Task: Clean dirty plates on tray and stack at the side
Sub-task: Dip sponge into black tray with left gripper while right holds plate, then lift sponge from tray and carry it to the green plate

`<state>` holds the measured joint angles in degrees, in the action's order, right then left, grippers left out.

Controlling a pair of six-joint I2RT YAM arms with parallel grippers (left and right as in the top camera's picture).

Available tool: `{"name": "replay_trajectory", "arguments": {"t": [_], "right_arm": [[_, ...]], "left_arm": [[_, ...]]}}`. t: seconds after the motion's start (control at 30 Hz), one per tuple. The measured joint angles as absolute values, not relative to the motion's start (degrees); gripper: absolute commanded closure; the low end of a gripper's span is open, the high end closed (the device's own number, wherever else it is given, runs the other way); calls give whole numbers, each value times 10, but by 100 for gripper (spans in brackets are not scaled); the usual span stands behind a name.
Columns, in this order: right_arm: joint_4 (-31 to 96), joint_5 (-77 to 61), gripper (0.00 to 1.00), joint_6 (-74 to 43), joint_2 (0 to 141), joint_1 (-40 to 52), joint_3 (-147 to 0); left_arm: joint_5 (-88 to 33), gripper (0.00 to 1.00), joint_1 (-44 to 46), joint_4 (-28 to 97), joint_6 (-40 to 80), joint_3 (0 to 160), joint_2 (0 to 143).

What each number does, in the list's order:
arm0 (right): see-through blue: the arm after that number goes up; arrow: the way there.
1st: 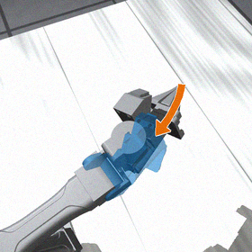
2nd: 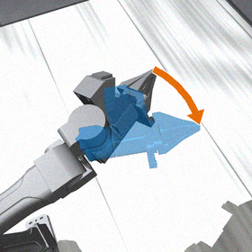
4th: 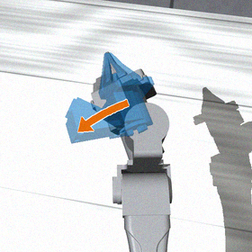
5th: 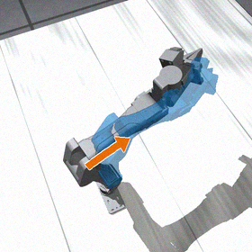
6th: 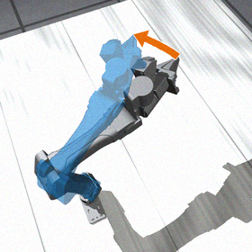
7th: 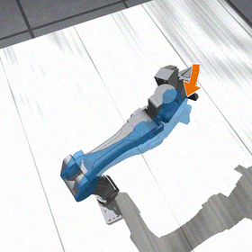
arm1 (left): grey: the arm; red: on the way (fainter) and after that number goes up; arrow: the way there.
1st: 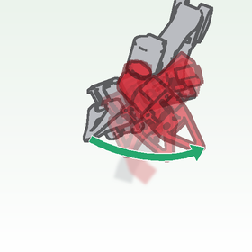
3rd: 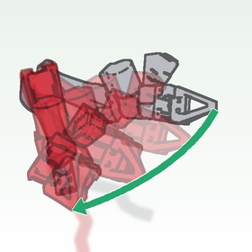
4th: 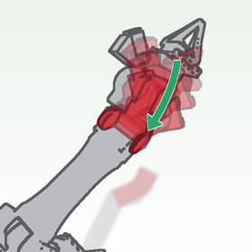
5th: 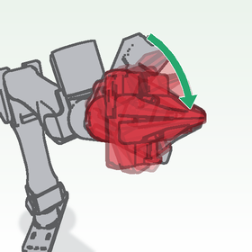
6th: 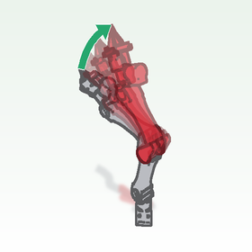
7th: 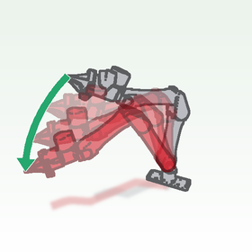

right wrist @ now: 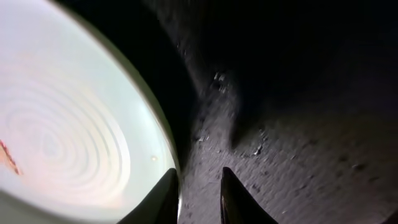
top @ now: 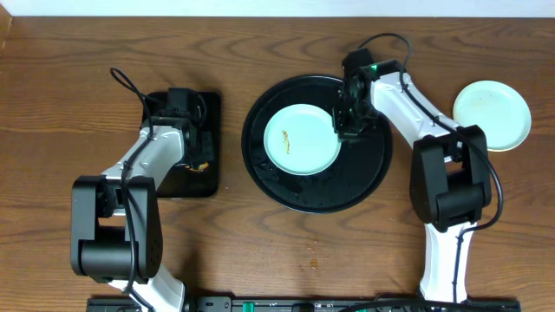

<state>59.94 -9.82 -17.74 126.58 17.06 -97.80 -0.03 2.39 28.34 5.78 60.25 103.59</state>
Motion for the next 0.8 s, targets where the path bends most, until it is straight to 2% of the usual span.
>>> {"name": "replay_trajectory", "arguments": {"t": [0.2,0.27,0.57,0.8], "right_arm": [[544,-76,84,-175,1264,177,-951],[528,-74,99,-174,1263,183,-940],[516,-70,99,-179,1251,190,-929],[529,-71,99,-211,1251,189,-929]], "left_arm": [[0,91,24,288,58,602,1036],[0,92,24,291,58,602,1036],[0,92,24,288,47,602,1032],[0,92,24,260,33,602,944]]}}
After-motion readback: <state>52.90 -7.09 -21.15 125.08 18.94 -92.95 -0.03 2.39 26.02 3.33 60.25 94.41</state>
